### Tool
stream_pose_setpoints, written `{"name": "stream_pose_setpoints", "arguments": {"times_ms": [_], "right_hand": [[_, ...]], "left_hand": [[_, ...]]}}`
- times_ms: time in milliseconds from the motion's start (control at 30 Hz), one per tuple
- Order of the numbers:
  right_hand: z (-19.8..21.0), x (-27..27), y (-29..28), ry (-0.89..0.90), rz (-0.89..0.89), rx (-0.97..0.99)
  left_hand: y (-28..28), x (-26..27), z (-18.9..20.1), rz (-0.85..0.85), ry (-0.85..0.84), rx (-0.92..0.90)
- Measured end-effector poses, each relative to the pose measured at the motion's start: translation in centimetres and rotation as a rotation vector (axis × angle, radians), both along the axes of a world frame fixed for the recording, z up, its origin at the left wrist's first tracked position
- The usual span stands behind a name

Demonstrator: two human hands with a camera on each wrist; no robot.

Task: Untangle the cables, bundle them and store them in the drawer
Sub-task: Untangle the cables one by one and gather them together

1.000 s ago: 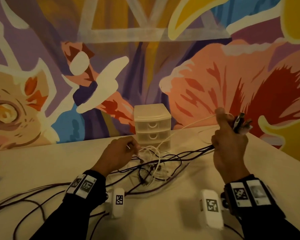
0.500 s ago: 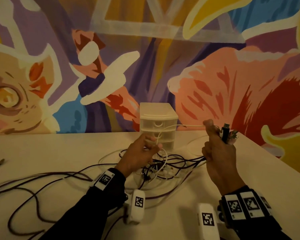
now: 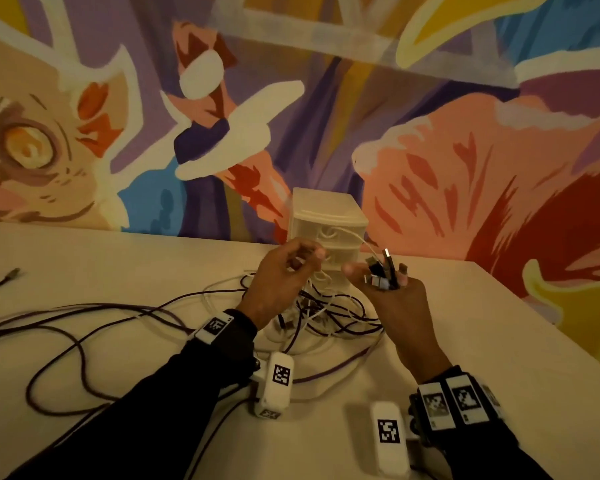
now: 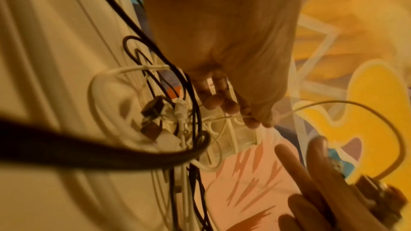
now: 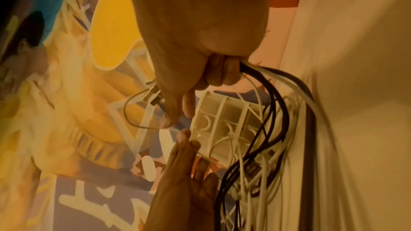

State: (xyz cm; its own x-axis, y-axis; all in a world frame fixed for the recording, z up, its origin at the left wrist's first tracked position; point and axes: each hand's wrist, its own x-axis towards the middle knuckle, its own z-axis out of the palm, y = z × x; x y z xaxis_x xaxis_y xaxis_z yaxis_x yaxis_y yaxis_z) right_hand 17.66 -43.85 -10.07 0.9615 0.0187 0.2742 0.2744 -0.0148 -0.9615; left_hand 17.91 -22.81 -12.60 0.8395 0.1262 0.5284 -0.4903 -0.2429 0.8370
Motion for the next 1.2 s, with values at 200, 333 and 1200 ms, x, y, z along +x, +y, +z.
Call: {"name": "stream_pose_setpoints", "arguments": {"times_ms": [200, 333, 1200], "right_hand": [[-0.7, 0.8, 0.4, -0.012, -0.084, 0.017], [-1.5, 1.2, 0.4, -0.011, -0.083, -0.035], [0.2, 1.8, -1.6, 0.207, -0.056, 0.123]], "left_hand": [[-1.0, -0.4, 0.1, -0.08, 0.038, 0.203], [-1.0, -0.5, -0.1, -0.109, 0.046, 0.225], [0.5, 0.6, 0.3, 0.264, -0.013, -0.322]]}}
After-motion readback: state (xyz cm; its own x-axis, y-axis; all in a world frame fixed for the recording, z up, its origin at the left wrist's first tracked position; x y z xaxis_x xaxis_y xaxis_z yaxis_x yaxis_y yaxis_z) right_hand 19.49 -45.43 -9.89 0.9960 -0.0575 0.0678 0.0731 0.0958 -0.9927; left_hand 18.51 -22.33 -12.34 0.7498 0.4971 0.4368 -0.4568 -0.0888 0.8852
